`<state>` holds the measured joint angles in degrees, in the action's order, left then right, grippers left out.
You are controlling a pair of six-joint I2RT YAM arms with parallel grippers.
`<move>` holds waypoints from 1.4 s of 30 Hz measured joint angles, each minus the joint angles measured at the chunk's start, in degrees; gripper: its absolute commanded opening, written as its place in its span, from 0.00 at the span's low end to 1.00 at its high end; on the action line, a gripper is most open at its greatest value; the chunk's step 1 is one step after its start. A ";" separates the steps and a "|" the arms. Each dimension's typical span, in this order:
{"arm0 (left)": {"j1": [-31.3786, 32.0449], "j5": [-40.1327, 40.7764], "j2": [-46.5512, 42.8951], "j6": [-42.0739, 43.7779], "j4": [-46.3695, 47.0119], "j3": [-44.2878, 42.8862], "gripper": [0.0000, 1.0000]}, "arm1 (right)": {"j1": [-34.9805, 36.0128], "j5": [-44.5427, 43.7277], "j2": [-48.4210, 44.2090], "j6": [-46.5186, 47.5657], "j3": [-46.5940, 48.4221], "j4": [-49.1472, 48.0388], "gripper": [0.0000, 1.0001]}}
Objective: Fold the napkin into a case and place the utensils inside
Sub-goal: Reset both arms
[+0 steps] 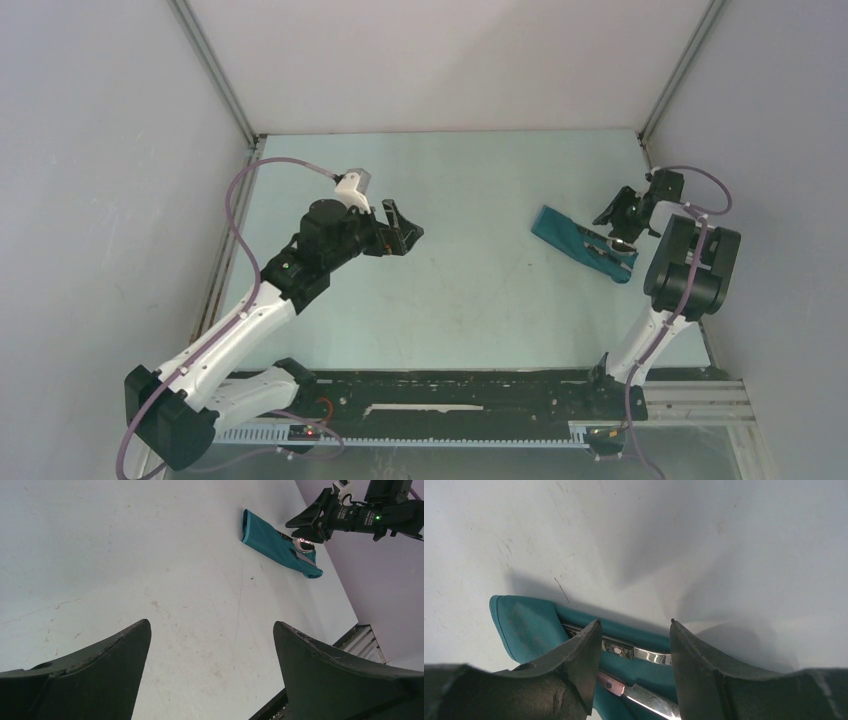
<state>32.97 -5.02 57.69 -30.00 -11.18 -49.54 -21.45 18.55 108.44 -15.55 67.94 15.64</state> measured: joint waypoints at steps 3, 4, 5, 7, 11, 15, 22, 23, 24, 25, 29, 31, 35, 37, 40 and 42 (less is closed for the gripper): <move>0.00 -0.15 0.00 0.00 0.00 0.00 1.00 | 0.00 0.35 0.00 0.00 0.07 0.28 0.59; 0.00 -0.17 0.00 0.00 0.00 0.00 1.00 | 0.02 0.48 0.00 0.02 0.07 0.52 0.59; 0.00 -0.20 0.02 0.00 -0.02 0.00 1.00 | 0.09 0.61 0.00 0.02 0.07 0.90 0.59; 0.00 -0.22 0.02 -0.02 0.00 0.00 1.00 | 0.11 0.94 0.00 0.13 0.07 1.75 0.58; 0.00 -0.33 0.00 -0.04 0.00 0.00 1.00 | 0.37 1.40 -0.07 0.28 0.07 2.69 0.58; 0.00 -0.35 0.00 -0.07 0.00 0.00 1.00 | 0.72 1.46 -0.81 0.39 0.07 3.48 0.58; 0.00 -0.46 0.00 -0.13 0.04 0.00 1.00 | 1.03 1.53 -4.52 0.46 -1.14 4.90 0.59; 0.00 -0.63 0.00 -0.13 0.07 0.00 1.00 | 1.03 1.55 -4.98 0.46 -1.16 5.07 0.58; 0.00 -0.76 0.00 -0.13 0.15 0.04 1.00 | 1.03 1.55 -5.51 0.46 -1.16 5.16 0.58; 0.00 -0.85 0.00 -0.17 0.22 0.07 1.00 | 1.03 1.51 -5.95 0.48 -1.16 5.18 0.58; 0.00 -1.22 -0.02 -0.20 0.42 0.11 1.00 | 1.07 0.66 -7.48 1.66 -1.16 5.92 0.59; 0.00 -1.22 -0.04 -0.20 0.42 0.11 1.00 | 1.60 -0.85 -9.40 2.89 -1.33 7.37 0.60; 0.00 -1.33 -0.04 0.07 0.33 0.09 1.00 | 7.21 -6.10 -19.67 5.99 -2.03 12.44 0.98; 0.00 -1.38 0.04 0.55 -0.33 -0.15 1.00 | 13.51 -9.07 -27.43 7.39 -2.03 14.47 1.00; 0.00 -1.31 0.74 1.81 -2.60 -1.73 1.00 | 26.84 -13.81 -41.35 9.42 -1.77 17.22 1.00; 0.00 -1.36 1.33 2.58 -3.89 -3.15 1.00 | 34.23 -14.95 -51.12 8.72 -1.09 19.61 1.00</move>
<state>32.97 -6.37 59.02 -27.42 -15.07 -52.69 12.78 3.60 57.32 -6.83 66.85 35.24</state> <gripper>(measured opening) 0.996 0.993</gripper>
